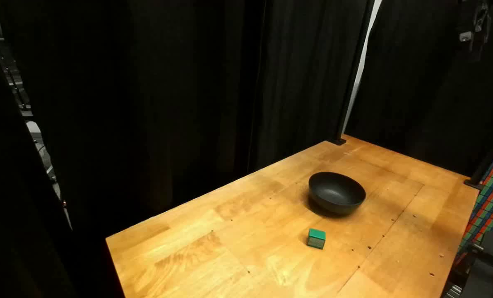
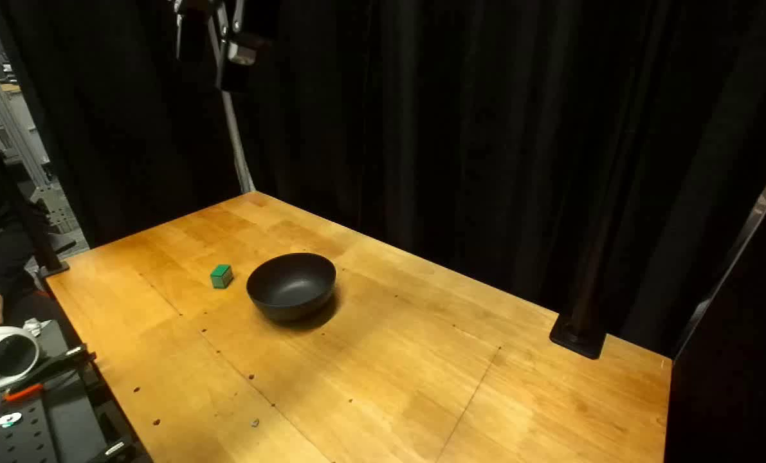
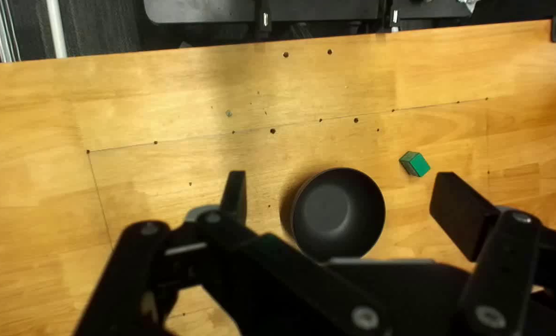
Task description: Put the green cube inside the bowl
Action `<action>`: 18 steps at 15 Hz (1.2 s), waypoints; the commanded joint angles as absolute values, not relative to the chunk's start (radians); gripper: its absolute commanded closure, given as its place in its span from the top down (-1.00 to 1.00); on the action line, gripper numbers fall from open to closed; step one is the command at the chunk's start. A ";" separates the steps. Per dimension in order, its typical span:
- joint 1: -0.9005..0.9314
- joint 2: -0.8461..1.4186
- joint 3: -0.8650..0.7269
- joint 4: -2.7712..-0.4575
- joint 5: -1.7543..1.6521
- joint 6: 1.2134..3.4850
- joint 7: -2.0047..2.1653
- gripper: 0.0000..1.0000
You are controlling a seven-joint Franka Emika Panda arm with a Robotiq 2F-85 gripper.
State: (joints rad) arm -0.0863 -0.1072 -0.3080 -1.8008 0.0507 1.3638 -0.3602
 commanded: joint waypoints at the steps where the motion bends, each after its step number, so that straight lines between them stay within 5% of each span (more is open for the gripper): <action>1: -0.121 -0.104 -0.276 -1.794 0.054 1.360 -0.364 1.00; 7: -0.125 -0.107 -0.275 -1.788 0.072 1.377 -0.336 1.00; 18: 0.057 -0.036 0.031 -2.232 0.124 1.983 -0.120 1.00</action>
State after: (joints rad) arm 0.0134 -0.0580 -0.0238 -2.1418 0.0820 1.8389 -0.1552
